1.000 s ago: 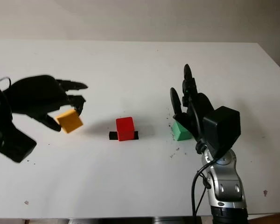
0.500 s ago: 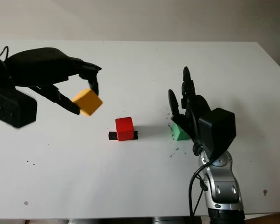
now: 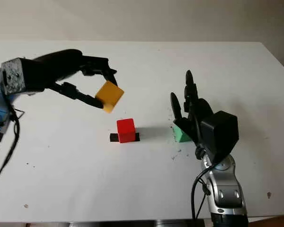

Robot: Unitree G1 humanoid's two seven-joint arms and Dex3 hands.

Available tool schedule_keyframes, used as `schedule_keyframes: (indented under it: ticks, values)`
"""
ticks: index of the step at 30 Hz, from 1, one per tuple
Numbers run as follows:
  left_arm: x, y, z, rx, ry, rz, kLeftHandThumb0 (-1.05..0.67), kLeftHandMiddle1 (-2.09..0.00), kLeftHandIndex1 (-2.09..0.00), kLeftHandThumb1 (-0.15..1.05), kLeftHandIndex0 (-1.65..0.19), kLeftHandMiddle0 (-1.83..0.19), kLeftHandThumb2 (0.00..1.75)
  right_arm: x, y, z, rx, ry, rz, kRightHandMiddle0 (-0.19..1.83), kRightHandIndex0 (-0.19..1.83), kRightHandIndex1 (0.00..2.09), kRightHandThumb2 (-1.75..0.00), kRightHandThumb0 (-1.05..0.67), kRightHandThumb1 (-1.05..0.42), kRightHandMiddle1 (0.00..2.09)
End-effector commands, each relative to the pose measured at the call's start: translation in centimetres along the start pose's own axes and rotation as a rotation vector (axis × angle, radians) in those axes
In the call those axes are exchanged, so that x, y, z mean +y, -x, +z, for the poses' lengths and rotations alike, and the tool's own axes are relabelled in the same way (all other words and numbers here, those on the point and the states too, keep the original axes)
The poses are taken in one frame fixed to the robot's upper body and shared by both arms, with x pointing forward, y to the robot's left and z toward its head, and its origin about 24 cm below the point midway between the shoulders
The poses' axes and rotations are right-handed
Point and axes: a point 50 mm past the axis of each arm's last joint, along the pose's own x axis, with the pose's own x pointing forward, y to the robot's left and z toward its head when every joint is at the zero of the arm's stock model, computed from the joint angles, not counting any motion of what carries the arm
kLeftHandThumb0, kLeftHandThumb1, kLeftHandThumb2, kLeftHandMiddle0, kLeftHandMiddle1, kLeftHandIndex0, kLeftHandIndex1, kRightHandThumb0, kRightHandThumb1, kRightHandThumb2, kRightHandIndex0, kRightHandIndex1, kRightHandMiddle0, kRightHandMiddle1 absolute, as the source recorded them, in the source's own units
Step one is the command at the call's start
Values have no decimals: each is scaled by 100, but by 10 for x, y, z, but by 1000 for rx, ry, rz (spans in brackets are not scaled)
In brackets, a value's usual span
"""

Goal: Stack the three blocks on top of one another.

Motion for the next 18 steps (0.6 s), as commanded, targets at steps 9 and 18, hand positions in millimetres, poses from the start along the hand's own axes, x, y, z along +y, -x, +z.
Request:
schedule_keyframes:
  ticks: [9, 18]
  values:
    - [-24, -10, -10, -11, 185, 1, -49, -5, -151, 99, -36, -28, 5, -2, 0, 6, -19, 14, 0, -19, -19, 0, -61, -71, -105, 0]
    - [-41, -22, -16, -26, 184, -15, -49, -5, -153, 99, -36, -29, 5, -3, 0, 7, -21, 12, -12, -19, -19, 0, -60, -70, -105, 0]
